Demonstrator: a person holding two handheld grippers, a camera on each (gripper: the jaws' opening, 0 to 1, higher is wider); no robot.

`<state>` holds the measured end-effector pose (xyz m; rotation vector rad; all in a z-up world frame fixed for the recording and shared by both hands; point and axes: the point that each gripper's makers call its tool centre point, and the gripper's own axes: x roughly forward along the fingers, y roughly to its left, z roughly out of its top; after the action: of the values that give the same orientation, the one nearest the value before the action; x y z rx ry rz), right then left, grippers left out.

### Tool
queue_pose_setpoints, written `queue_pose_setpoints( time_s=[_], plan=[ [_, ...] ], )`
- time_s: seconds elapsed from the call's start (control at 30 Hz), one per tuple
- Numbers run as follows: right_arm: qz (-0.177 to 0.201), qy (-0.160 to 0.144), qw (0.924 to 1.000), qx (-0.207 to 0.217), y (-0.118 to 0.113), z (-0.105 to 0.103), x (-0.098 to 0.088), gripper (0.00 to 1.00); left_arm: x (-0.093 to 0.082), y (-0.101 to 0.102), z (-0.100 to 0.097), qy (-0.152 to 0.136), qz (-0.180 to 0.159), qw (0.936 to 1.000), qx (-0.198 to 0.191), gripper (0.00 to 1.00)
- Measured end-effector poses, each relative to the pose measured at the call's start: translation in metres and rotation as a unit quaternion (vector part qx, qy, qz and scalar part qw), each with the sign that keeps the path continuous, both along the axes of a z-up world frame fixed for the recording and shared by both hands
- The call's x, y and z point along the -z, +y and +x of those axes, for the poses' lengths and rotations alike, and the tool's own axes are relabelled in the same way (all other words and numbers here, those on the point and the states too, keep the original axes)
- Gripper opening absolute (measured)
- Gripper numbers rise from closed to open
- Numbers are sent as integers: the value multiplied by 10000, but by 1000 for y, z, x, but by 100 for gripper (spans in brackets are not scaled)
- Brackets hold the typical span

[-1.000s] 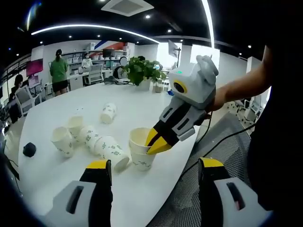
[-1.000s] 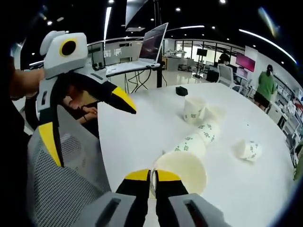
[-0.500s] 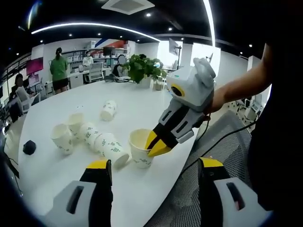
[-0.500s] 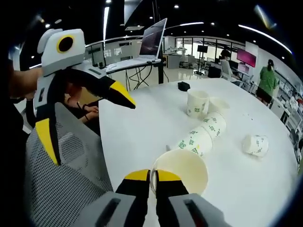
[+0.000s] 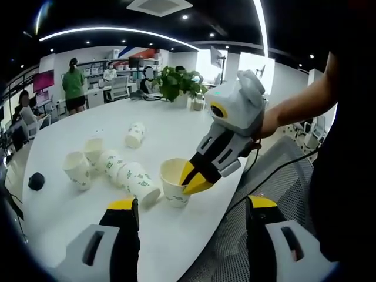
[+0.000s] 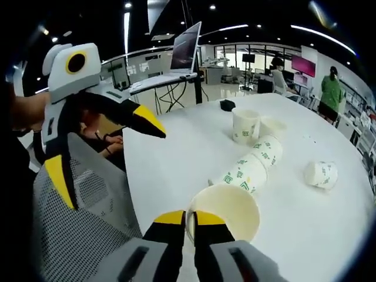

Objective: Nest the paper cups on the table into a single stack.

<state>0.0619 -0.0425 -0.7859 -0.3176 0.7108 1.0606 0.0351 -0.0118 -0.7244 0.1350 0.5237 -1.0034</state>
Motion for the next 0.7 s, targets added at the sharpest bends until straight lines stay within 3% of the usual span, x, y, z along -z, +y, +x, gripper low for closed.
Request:
queue_pose_setpoints(
  time_s=[0.7],
  plan=[
    [222,-221,9995,29,0,-2,-20,13,-3,7,16,-16,-79,9998,-160,73]
  ],
)
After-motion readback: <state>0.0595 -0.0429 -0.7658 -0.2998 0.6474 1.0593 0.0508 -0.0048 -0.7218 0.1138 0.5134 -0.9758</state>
